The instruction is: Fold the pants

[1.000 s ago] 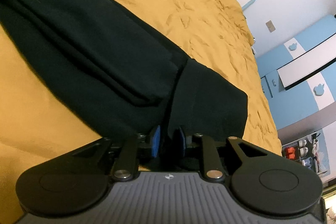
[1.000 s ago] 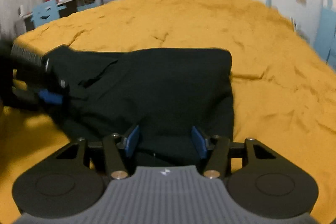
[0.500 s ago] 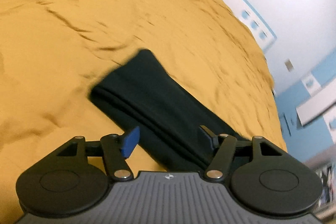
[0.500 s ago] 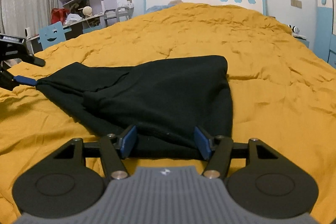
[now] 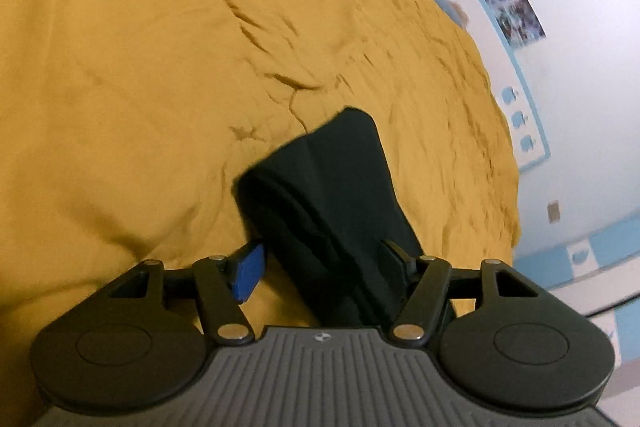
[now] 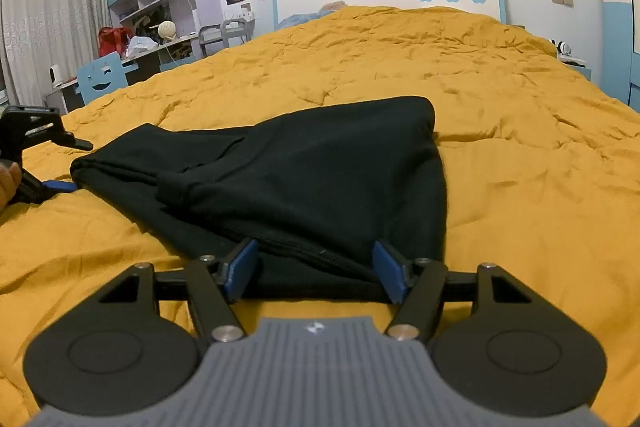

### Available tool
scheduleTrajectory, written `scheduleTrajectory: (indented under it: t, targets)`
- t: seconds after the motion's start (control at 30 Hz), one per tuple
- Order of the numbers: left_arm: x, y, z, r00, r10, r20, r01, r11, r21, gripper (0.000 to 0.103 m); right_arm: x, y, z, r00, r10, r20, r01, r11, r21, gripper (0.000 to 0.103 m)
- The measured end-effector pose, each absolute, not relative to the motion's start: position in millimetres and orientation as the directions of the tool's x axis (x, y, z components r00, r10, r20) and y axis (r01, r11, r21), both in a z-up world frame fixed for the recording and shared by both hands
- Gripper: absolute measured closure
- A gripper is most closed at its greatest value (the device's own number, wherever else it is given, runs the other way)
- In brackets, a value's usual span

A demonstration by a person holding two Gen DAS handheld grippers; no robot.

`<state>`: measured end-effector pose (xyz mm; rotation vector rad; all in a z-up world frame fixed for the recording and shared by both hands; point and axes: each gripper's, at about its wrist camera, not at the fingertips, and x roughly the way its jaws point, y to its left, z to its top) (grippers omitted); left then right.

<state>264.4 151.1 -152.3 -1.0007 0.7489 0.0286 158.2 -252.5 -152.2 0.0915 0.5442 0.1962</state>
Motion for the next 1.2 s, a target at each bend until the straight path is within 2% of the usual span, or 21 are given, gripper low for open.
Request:
scheduleTrajectory:
  t: [0.17,0.23,0.3,0.37,0.5,0.73,0.83,0.9,1.0,1.07,1.2]
  targets:
    - [285,154,-166,0.773,-0.297,-0.560,-0.375,0.497,-0.782,0.028,158,-253,-153,0.839,0.210,-0.502,-0.162,0.977,0.139,0.042]
    - [289,153,-168,0.785,-0.280,-0.553,-0.371,0.502,-0.781,0.032,158,-253,-153,0.839,0.210,-0.502,-0.161,0.977,0.139,0.042]
    - [287,152,-170,0.793,-0.253,-0.554,-0.381,0.505,-0.775,0.049,159,-253,-153,0.838,0.209,-0.504,-0.160,0.977,0.138,0.042]
    - [286,152,-170,0.789,-0.235,-0.567,-0.392,0.518,-0.760,0.061,158,-250,-148,0.840,0.194,-0.506,-0.153,0.981,0.120,0.042]
    - [282,156,-170,0.797,-0.249,-0.551,-0.380,0.503,-0.776,0.074,152,-241,-131,0.870,0.163,-0.466,-0.139,0.987,0.085,0.042]
    - [281,158,-171,0.798,-0.268,-0.540,-0.367,0.495,-0.788,0.079,173,-220,-105,0.879,0.172,-0.445,-0.140,0.985,0.105,0.042]
    - [280,159,-170,0.800,-0.272,-0.534,-0.365,0.486,-0.794,0.079,191,-204,-100,0.879,0.162,-0.449,-0.144,0.987,0.073,0.046]
    - [279,159,-171,0.801,-0.275,-0.532,-0.364,0.483,-0.797,0.080,205,-192,-106,0.863,0.141,-0.486,-0.141,0.989,0.038,0.047]
    - [279,158,-170,0.801,-0.276,-0.531,-0.361,0.484,-0.797,0.080,223,-180,-140,0.793,0.100,-0.601,-0.132,0.991,-0.009,0.043]
    - [279,156,-168,0.803,-0.267,-0.533,-0.354,0.504,-0.787,0.080,219,-178,-150,0.811,0.103,-0.576,-0.142,0.990,-0.024,0.039]
    - [279,150,-161,0.807,-0.247,-0.537,-0.336,0.556,-0.760,0.080,217,-181,-149,0.811,0.110,-0.574,-0.140,0.990,-0.009,0.039]
